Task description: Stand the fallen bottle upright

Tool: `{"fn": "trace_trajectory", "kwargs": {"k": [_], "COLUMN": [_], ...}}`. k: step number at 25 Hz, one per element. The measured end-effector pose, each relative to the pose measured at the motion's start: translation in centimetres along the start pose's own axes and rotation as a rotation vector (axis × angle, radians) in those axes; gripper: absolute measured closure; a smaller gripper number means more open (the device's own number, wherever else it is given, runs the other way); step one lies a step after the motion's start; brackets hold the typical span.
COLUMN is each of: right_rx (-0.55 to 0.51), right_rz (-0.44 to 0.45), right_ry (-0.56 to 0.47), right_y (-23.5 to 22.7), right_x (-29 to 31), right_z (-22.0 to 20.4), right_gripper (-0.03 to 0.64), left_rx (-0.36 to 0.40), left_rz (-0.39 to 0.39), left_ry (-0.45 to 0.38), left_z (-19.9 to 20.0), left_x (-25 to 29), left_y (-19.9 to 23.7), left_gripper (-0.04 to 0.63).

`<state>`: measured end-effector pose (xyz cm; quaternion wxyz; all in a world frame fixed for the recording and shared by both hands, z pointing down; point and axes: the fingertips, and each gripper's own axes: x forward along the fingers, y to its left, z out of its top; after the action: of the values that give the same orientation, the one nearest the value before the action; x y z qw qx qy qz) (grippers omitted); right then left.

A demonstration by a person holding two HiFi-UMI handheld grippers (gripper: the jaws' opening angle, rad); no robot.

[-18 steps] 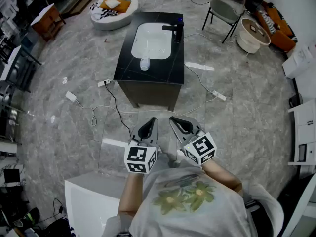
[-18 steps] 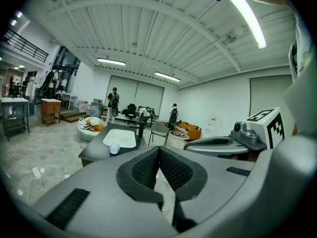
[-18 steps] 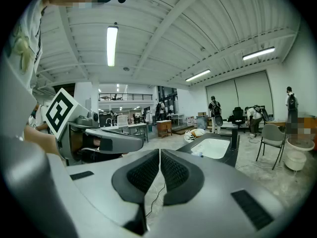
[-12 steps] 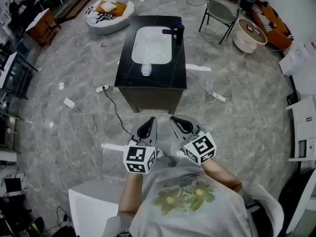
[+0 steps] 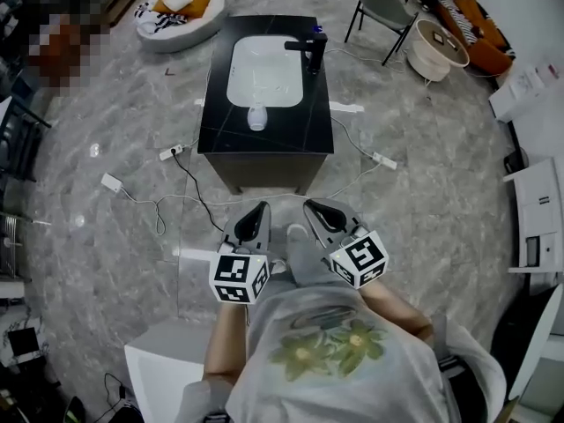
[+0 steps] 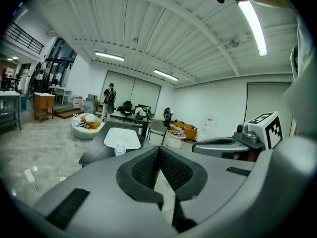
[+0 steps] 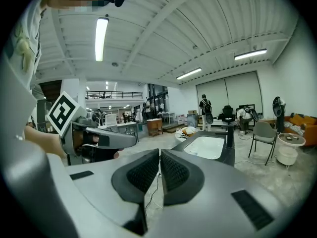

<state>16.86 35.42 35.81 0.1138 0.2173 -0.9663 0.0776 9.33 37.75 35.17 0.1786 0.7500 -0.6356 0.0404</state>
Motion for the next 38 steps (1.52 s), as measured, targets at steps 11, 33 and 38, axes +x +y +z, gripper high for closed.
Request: {"fn": "trace_trajectory", "kwargs": {"k": [11, 33, 38], "right_rx": [0.026, 0.103, 0.129], "right_rz": [0.009, 0.147, 0.182], "right_ry": [-0.009, 0.030, 0.062], "right_y": [-6.3, -22.3, -23.6], "right_x": [8.9, 24.9, 26.8], "right_z": [2.0, 5.4, 5.0], "right_gripper": [0.569, 0.569, 0.569], "left_rx": [-0.003, 0.017, 0.015], "left_rz": [0.006, 0.087, 0.084], "left_ry": [0.046, 0.169, 0.181], "left_z": [2.4, 7.0, 7.3], "left_x": [7.9, 25.9, 28.7], "left_y": [6.4, 18.7, 20.2], "left_gripper": [0.577, 0.577, 0.577]}}
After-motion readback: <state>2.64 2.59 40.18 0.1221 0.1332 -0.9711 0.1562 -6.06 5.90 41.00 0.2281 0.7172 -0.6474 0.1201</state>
